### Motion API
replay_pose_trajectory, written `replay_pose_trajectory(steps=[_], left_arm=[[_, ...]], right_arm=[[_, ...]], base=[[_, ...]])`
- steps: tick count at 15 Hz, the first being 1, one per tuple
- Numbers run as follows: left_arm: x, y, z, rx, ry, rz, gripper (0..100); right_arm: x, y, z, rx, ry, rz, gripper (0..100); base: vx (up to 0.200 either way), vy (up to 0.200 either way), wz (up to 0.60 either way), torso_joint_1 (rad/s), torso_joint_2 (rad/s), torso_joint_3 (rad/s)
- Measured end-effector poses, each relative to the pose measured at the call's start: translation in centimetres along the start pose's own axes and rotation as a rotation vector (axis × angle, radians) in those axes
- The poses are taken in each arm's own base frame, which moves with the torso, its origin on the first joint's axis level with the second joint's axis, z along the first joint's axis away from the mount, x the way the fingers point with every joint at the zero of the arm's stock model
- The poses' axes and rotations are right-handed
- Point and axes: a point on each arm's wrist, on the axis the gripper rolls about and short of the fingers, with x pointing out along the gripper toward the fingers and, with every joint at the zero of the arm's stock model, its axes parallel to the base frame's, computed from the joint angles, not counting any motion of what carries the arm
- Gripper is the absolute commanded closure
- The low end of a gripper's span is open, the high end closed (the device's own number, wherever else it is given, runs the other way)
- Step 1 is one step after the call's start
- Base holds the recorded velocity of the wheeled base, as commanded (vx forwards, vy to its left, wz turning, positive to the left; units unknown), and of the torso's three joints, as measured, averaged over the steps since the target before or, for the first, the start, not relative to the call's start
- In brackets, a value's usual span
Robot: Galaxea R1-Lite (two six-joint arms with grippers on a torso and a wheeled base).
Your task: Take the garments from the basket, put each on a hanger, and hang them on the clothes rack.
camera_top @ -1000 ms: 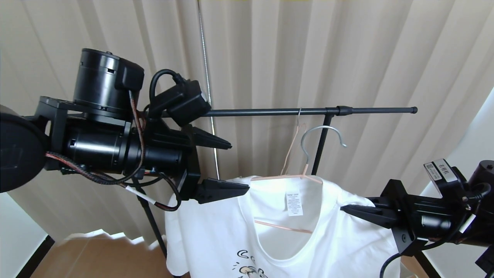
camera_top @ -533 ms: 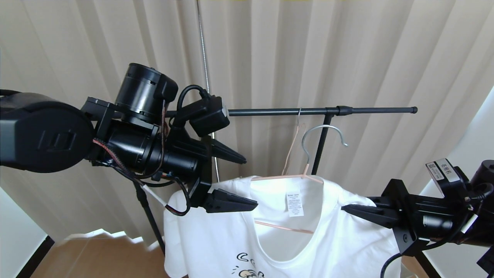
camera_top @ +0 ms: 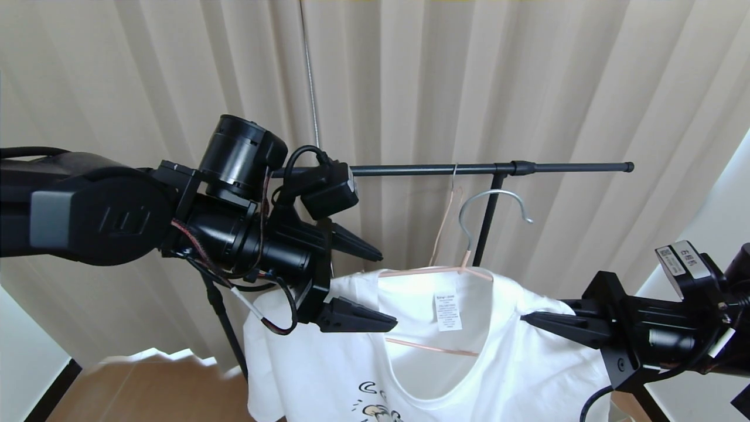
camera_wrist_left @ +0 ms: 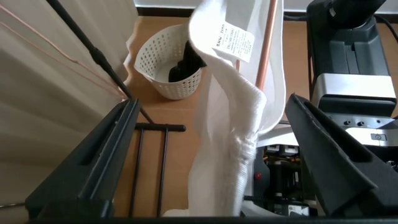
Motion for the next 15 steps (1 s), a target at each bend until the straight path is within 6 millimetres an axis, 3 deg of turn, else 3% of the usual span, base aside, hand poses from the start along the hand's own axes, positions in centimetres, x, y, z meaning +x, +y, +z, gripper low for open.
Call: replay_pose_trajectory(steps=[6, 7, 15], left_arm=[[0.26, -0.17, -0.43, -0.010, 0.006, -0.017, 0], [0.40, -0.30, -0.47, -0.010, 0.008, -0.022, 100], [0.34, -0.57, -0.28, -0.002, 0.003, -0.024, 100]], right_arm=[[-0.05, 0.12, 0.21, -0.008, -0.004, 0.001, 100], [-0.05, 0.11, 0.22, -0.009, -0.004, 0.000, 100], [-0.04, 0.11, 0.25, -0.010, -0.005, 0.000, 100]], base=[[0.000, 0.000, 0.00, 0.000, 0.00, 0.000], [0.000, 0.000, 0.00, 0.000, 0.00, 0.000], [0.000, 0.000, 0.00, 0.000, 0.00, 0.000]])
